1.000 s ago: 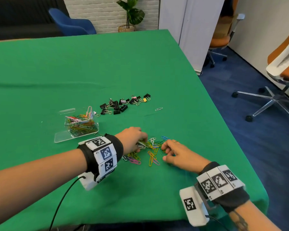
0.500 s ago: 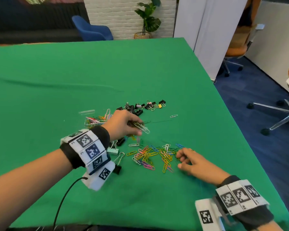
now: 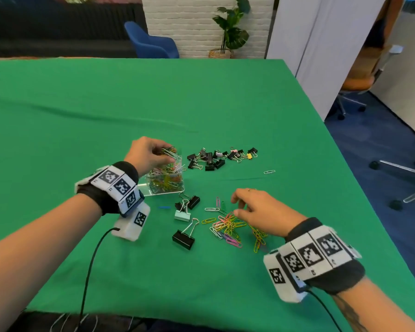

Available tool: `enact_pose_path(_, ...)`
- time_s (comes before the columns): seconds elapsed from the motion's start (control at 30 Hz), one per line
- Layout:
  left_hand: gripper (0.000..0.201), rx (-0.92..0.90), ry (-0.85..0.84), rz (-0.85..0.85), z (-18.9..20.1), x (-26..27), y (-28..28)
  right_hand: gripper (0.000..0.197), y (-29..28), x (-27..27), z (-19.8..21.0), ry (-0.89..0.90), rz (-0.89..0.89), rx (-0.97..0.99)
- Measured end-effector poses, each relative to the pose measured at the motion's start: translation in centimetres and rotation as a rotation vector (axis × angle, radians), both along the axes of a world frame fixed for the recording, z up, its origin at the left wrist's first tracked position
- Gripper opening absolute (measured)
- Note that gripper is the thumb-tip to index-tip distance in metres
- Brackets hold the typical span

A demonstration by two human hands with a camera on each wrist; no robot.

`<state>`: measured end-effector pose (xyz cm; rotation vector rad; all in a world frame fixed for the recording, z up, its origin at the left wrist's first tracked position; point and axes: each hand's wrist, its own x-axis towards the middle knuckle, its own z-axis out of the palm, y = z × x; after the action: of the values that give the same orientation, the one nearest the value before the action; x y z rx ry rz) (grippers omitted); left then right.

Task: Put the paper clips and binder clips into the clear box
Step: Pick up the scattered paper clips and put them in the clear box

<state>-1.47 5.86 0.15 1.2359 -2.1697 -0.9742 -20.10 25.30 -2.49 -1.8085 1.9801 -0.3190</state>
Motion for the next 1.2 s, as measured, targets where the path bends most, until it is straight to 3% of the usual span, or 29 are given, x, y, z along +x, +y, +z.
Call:
enact_pose_path(0.37, 0.046, -0.134, -0.155, -0.092, -0.2, 0.8, -0.4, 0.023, -6.1, 4.4, 1.7, -0.041, 0.005, -0.043)
enact_pose_path(0.5, 0.05, -0.099, -0.111, -0.141, 0.1, 1.3, -0.8, 0.021, -9.8, 5.8, 2.3, -0.046, -0.099, -0.183)
enact_pose_path(0.63, 0.04, -0.095, -0.036, -0.172, 0.6, 2.7, -2.1, 0.028, -12.0, 6.5, 1.8, -0.042, -0.13, -0.255)
enact_pose_path(0.77, 0.025, -0.112, 0.02, -0.146, 0.4, 4.9, -3.6, 0.05, -12.7, 7.2, 1.4, 0.003, 0.111, -0.282)
enact_pose_path(0.87, 0.021, -0.258, -0.058, -0.085, 0.0, 6.3, -3.7, 0.061, -12.9, 7.5, 1.1, 0.284, 0.315, -0.171)
enact_pose_path(0.9, 0.036, -0.26, -0.123, -0.109, -0.2, 6.6, -3.4, 0.064, -12.9, 7.5, 0.9, 0.38, 0.352, -0.124)
enact_pose_path(1.0, 0.11, -0.254, -0.357, -0.265, -1.6, 6.5, -2.5, 0.068, -12.4, 7.4, 0.9, 0.503, 0.389, -0.035)
enact_pose_path(1.07, 0.115, -0.301, -0.535, -0.262, -2.4, 5.7, -2.1, 0.066, -11.9, 6.8, 1.5, 0.37, 0.334, -0.081)
enact_pose_path(1.13, 0.091, -0.357, -0.633, -0.228, -2.9, 5.1, -2.0, 0.059, -11.4, 5.1, 2.1, 0.155, 0.136, -0.212)
enact_pose_path(1.2, 0.074, -0.375, -0.614, -0.211, -3.2, 4.9, -2.2, 0.048, -10.9, 2.2, 2.3, 0.049, -0.166, -0.251)
